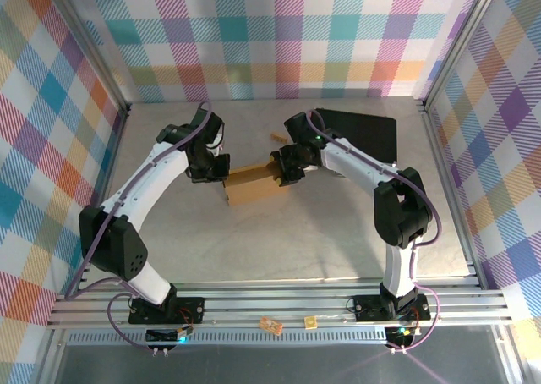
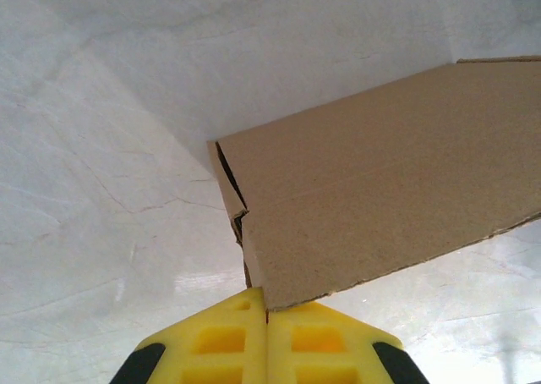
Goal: Fold the paper box
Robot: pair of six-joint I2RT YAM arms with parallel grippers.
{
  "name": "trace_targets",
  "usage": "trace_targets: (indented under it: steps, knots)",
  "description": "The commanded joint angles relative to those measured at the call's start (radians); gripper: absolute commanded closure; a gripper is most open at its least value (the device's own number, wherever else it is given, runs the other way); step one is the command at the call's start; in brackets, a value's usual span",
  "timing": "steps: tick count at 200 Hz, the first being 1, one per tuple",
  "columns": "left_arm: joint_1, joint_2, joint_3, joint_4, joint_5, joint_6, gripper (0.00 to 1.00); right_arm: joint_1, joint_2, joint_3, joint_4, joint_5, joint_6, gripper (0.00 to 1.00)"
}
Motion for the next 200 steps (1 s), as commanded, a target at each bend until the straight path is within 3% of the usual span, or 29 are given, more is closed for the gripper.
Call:
trace_targets:
  steps: [1, 87, 129, 200]
  knots:
    - [-0.006, 0.021, 0.04, -0.051, 0.079, -0.075, 1.0, -0.005, 0.028, 0.023, -0.042, -0.008, -0.022, 0.47]
    - [0.013, 0.035, 0.039, -0.018, 0.159, -0.192, 1.0, -0.005, 0.028, 0.024, -0.051, -0.013, -0.026, 0.47]
    - [0.013, 0.017, -0.006, -0.005, 0.126, -0.153, 1.0, -0.005, 0.024, 0.018, -0.047, -0.013, -0.027, 0.48]
    - [0.007, -0.082, -0.175, 0.173, 0.064, -0.087, 1.0, -0.005, 0.032, 0.02, -0.041, -0.013, -0.025, 0.47]
